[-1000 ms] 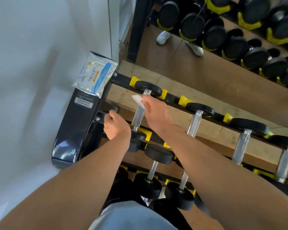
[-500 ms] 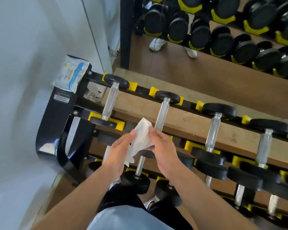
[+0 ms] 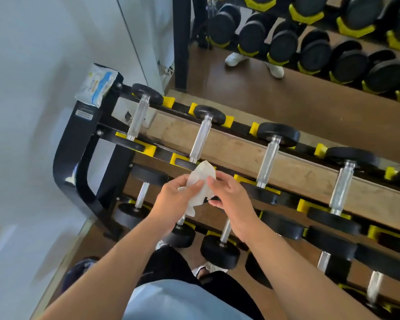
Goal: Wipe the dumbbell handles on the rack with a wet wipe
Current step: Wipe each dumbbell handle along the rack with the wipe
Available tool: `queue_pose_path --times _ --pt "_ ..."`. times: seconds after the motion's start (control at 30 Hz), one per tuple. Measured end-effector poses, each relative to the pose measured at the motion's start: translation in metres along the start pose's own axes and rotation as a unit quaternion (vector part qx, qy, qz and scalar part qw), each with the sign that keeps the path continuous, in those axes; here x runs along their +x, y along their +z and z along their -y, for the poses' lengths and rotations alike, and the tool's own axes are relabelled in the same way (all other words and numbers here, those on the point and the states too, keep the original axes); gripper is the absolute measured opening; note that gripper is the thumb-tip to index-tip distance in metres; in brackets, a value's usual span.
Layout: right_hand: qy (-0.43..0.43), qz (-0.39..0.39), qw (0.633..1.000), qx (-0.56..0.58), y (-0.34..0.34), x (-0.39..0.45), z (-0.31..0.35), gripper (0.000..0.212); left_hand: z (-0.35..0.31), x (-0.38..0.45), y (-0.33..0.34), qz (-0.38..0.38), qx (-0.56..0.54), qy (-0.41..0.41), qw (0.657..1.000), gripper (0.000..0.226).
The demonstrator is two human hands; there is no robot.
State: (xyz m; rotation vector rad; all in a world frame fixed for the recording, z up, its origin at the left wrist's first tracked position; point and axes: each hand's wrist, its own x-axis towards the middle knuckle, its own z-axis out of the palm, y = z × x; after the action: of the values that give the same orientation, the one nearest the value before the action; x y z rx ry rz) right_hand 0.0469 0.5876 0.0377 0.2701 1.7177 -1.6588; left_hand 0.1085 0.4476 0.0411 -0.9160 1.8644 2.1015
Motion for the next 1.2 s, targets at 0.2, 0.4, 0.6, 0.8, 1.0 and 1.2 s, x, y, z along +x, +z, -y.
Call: queue_pose_path --times 0.2,0.4,0.6,0.8,1.0,1.2 --pt "0.080 0.080 0.986 0.119 -0.001 -0.007 0.000 0.028 -0.001 -0.006 -0.010 0.024 0.013 0.005 1.000 0.024" --pt "0.112 -0.108 0.972 0.176 0.000 0.008 0.014 0.019 0.003 0.015 -0.034 -0.048 0.009 -0.054 0.997 0.009" --pt "-0.065 -0.222 0.967 -0.110 0.016 0.010 0.029 0.008 0.001 0.034 -0.041 -0.027 0.076 -0.044 0.996 0.012" --pt "-0.148 -0.017 0.867 -0.475 0.054 0.002 0.022 0.048 -0.015 0.038 -0.031 -0.025 0.048 -0.042 0.998 0.037" --pt "-0.123 -0.128 0.946 -0.272 0.067 -0.002 0.029 0.035 -0.018 0.051 -0.051 0.067 -0.088 -0.080 0.991 0.042" --pt "0.110 0.089 0.986 -0.086 0.044 0.033 0.054 0.036 -0.018 0.069 -0.073 0.220 -0.052 -0.069 0.972 0.039"
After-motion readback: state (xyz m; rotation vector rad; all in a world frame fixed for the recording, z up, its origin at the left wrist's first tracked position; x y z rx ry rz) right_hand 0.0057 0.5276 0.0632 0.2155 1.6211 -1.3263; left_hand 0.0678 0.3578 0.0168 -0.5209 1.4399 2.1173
